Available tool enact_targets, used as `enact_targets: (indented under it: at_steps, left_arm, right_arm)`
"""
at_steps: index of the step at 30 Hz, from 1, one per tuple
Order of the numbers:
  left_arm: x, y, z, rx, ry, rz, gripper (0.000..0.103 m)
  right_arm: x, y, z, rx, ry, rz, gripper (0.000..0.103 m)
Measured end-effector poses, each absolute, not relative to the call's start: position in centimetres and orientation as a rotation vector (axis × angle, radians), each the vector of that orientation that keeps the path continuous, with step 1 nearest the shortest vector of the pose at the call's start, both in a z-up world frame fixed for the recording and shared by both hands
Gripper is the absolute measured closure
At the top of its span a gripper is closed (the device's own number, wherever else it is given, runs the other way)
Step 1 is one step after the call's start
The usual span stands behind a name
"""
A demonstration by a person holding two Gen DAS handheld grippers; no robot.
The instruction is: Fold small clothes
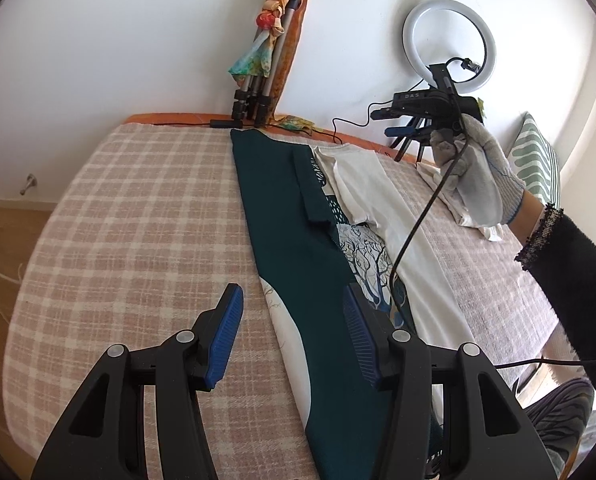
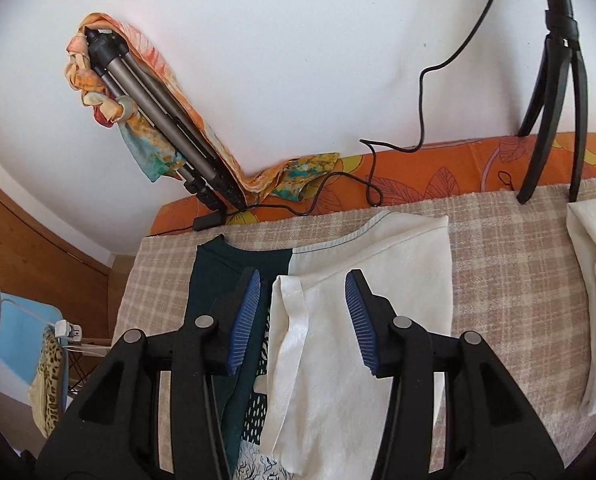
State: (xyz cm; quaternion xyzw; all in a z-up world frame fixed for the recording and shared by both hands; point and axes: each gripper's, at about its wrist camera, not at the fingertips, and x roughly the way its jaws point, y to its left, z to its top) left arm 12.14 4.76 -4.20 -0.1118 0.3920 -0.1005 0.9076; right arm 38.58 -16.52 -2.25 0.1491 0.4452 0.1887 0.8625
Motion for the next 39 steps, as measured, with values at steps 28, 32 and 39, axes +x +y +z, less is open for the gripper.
enact_targets:
  at_steps: [28, 32, 39]
  left_arm:
    - [3.3, 2.3, -11.8, -0.392, 1.179, -0.359, 0.052]
    - [2.0, 2.5, -11.8, -0.452, 1.212, -0.384, 0.052]
    - [1.9, 2.8, -13.8, -0.557, 1.288, -0.398, 0.052]
  right_arm:
    - [1.7, -25.6, -13.7, 0.215, 1.224, 0.582, 0.056]
    - [1.2, -25.7, -13.9, 0.271, 1.260, 0.637, 0.056]
    - [-0.5, -26.4, -15.9, 0.376, 1.362, 0.677, 0.056]
